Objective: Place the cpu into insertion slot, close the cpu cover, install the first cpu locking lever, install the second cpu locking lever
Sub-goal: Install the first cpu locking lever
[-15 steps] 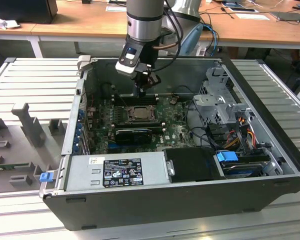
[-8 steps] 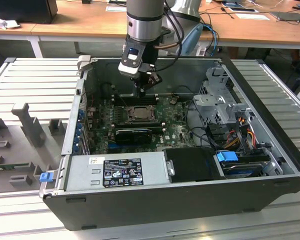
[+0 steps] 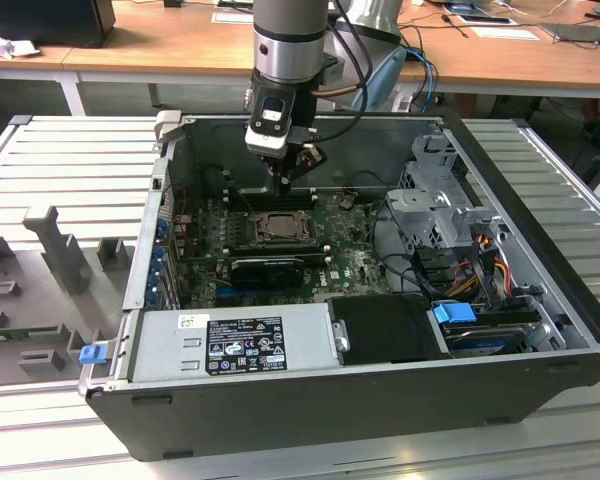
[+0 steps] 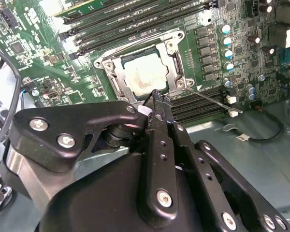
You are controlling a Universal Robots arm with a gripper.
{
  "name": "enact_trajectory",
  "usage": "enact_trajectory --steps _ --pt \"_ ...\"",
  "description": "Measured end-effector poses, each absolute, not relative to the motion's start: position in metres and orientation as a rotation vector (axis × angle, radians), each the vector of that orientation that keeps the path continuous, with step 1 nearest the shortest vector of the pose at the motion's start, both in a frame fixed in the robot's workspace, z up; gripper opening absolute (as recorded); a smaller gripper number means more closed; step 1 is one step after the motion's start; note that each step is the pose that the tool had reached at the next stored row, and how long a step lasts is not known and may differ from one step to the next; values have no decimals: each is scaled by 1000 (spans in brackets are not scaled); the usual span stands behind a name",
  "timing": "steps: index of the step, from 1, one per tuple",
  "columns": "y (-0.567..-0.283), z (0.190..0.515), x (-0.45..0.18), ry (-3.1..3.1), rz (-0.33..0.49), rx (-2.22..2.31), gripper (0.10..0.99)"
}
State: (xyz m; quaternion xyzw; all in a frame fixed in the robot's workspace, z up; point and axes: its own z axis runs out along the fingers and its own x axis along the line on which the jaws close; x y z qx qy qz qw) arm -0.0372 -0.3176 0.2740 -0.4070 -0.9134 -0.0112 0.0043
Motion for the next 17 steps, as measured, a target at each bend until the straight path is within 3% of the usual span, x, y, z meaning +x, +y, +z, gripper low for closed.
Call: enact_trajectory --steps 17 --pt "-318 274 -37 -2968 -34 -996 106"
